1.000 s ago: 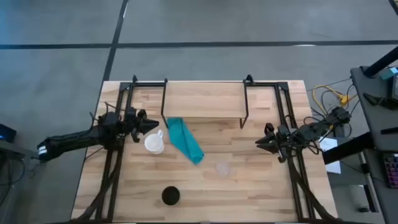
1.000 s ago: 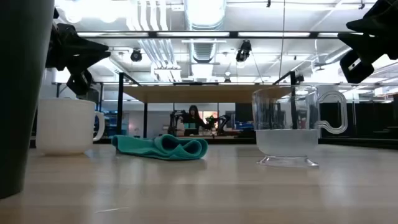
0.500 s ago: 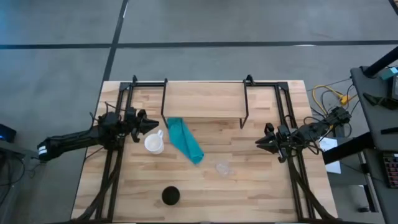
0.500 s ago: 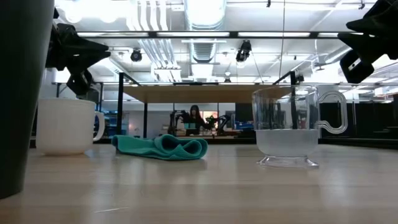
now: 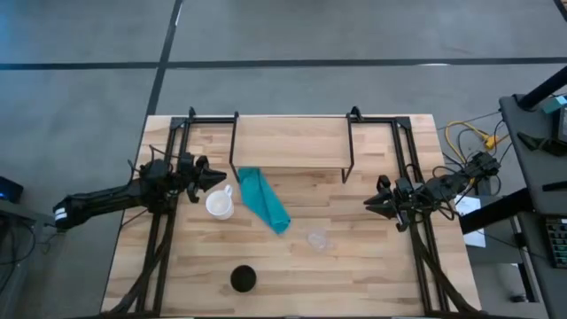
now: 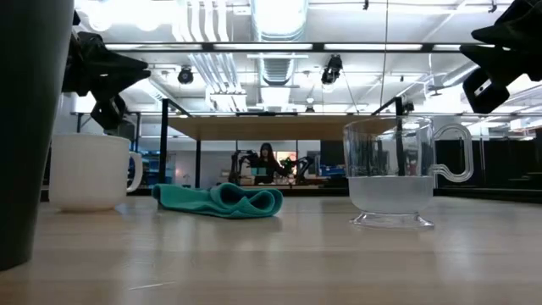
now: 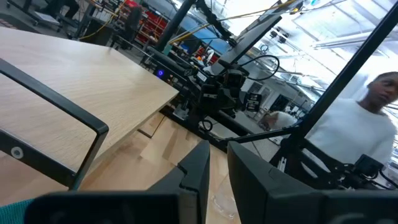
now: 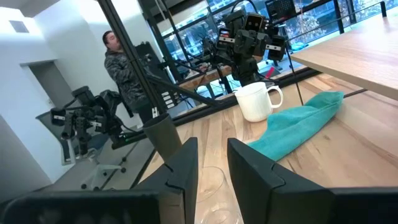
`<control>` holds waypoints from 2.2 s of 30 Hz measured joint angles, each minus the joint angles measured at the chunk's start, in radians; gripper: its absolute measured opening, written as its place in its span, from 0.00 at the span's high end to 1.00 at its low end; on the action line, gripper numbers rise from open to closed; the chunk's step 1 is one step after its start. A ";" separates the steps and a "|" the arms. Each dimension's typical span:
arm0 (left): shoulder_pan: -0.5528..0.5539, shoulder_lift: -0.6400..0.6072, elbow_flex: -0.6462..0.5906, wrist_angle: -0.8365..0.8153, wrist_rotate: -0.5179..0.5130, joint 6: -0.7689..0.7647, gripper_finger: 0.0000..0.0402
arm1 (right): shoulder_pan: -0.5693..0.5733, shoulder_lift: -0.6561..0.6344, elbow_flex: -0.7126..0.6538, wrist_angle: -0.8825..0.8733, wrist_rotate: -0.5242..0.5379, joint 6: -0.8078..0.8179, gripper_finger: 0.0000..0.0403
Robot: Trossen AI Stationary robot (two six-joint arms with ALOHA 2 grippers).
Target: Stack small to large cups/mugs on shelf
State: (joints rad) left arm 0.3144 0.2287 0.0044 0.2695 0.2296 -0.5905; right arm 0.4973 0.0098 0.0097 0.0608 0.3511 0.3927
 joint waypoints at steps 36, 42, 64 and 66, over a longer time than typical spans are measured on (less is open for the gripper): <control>0.000 0.000 0.000 0.000 0.000 0.000 0.89 | 0.000 0.000 0.000 0.003 0.065 0.000 0.80; 0.000 0.000 0.000 0.000 0.000 0.000 0.89 | 0.000 0.000 0.000 0.003 0.069 0.000 0.80; 0.000 0.001 0.000 0.002 -0.089 0.095 0.89 | 0.000 0.000 0.011 0.345 0.061 -0.091 0.80; 0.000 0.003 0.000 0.010 -0.152 0.136 0.89 | 0.000 0.008 0.057 0.281 0.062 -0.103 0.80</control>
State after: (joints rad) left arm 0.3141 0.2321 0.0044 0.2791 0.0779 -0.4548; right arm 0.4969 0.0177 0.0666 0.3416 0.4130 0.2893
